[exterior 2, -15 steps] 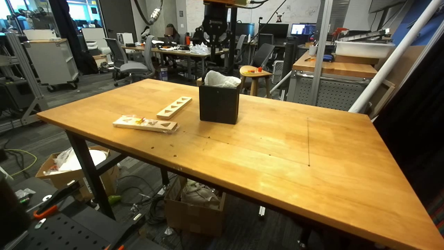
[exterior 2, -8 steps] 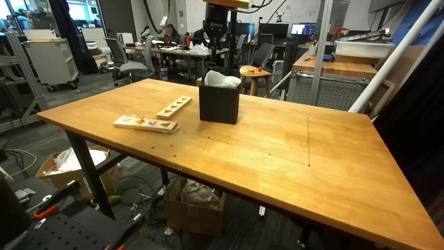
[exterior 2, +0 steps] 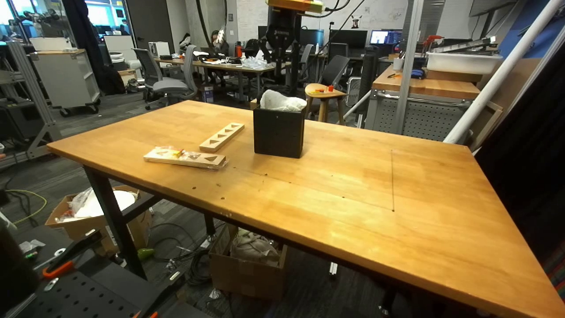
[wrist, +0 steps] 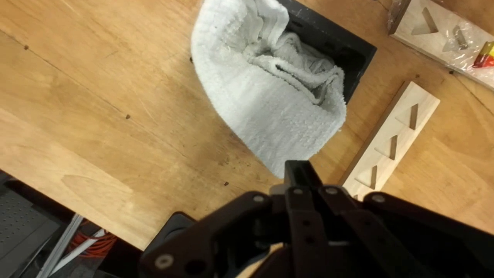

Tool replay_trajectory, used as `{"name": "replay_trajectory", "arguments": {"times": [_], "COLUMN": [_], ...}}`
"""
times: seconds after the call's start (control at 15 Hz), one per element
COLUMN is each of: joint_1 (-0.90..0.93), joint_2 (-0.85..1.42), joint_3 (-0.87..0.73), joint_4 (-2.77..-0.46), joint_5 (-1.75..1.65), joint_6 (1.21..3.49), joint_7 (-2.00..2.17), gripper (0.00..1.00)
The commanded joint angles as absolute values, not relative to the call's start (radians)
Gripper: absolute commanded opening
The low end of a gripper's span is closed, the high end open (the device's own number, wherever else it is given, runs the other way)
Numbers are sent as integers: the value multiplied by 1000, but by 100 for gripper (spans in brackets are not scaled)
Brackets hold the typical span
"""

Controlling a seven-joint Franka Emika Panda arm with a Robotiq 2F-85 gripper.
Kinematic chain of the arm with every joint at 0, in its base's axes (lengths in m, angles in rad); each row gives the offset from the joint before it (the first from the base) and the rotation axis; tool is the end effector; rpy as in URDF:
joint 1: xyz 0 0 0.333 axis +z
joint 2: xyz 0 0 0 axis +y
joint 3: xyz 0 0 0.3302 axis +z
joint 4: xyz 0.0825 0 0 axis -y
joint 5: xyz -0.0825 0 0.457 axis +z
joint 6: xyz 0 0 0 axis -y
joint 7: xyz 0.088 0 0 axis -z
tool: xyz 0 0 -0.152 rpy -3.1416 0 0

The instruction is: Put the white towel in the black box

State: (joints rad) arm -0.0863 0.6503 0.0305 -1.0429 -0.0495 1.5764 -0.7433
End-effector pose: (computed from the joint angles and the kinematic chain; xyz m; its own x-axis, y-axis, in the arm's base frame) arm 0.7968 -0.0584 0.4109 0.7678 0.6318 -0.1064 0.6298 -0.7748 -0.0561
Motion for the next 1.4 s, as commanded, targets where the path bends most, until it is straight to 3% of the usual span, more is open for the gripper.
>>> {"name": "replay_trajectory", "arguments": {"times": [0.0,1.33], "joint_1": [-121,-161], "joint_2": [716,851], "joint_3": [43,49], "joint_4": [-913,-885], "joint_5": [-17,178], "joint_6": [1552,1611], "joint_7": [-757,-717], "gripper": [4,4]}}
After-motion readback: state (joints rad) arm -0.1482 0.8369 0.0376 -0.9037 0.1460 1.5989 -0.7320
